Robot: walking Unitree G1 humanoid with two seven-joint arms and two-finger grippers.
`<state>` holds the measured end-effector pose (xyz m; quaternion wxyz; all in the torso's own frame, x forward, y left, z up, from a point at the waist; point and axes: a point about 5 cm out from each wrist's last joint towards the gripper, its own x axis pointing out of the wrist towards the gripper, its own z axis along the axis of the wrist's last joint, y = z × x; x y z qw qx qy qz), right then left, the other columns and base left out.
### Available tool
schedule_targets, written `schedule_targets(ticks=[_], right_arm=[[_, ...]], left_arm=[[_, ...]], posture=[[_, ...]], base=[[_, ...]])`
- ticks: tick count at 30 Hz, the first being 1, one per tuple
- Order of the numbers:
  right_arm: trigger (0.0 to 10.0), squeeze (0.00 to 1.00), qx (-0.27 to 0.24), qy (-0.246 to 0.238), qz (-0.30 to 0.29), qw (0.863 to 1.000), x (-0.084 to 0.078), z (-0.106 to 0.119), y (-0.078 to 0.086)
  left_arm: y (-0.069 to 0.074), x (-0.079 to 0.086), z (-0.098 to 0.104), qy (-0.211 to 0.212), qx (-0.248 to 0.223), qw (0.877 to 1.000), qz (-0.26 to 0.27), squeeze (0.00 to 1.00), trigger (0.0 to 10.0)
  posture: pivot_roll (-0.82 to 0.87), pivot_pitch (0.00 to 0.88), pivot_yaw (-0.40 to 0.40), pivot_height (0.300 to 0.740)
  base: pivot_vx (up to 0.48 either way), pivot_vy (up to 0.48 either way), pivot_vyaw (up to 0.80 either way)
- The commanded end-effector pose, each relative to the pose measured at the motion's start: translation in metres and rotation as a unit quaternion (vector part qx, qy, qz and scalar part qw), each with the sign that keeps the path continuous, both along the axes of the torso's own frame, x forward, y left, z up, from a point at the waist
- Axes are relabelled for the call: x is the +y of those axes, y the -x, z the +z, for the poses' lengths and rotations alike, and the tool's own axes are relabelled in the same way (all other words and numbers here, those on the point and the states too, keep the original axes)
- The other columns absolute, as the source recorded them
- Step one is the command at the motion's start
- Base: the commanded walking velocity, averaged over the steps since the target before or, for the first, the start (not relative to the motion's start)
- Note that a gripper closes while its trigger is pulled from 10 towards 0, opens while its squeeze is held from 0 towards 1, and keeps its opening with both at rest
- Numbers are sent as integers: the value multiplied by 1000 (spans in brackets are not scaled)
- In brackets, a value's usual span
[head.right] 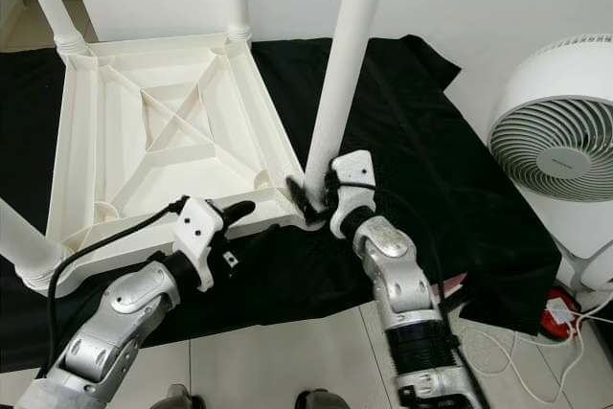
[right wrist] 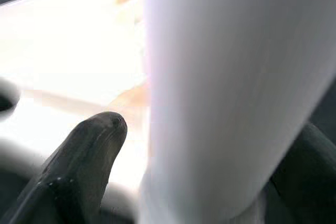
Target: Building children table
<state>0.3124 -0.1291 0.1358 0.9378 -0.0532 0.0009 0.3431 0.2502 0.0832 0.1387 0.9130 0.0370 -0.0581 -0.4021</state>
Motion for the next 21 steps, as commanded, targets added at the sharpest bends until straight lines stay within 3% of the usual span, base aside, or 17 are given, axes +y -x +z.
schedule_targets(ticks=[1,6,13,14,15,16,17,18,21], right_arm=[[10000,0,-1,-1,28,1000,1,-1,0],[10000,0,4,32,71,997,1,-5,-7],[10000,0,-7,63,87,994,-3,-3,-18],[8745,0,-10,68,96,993,-4,-3,-20],[8745,0,-10,68,96,993,-4,-3,-20],[7137,0,-13,71,103,992,-5,-3,-21],[7137,0,-13,71,103,992,-5,-3,-21],[0,0,-9,72,121,990,-4,-4,-21],[0,0,-8,74,126,989,-4,-5,-21]], left_arm=[[3,-5,-2,-8,2,999,-43,0,10000],[4,-8,-1,-8,2,998,-56,0,10000],[4,-9,0,-9,0,998,-58,0,10000],[4,-9,0,-8,0,998,-58,0,10000],[4,-9,0,-8,0,998,-58,0,10000],[5,-10,0,-8,0,998,-57,0,10000],[5,-10,0,-8,0,998,-57,0,10000],[5,-10,0,-7,-1,998,-57,0,10000],[5,-10,0,-6,-1,998,-56,0,10000]], posture=[[-47,41,-22,740],[-49,36,-12,740],[-39,36,-15,740],[-39,36,-15,740],[-39,36,-15,740],[-34,32,-20,740],[-34,32,-20,740],[-34,32,-20,740],[-34,32,-20,740]], base=[[0,0,0],[0,0,0],[0,0,0],[0,0,0],[0,0,0],[0,0,0],[0,0,0],[0,0,0],[0,0,0]])
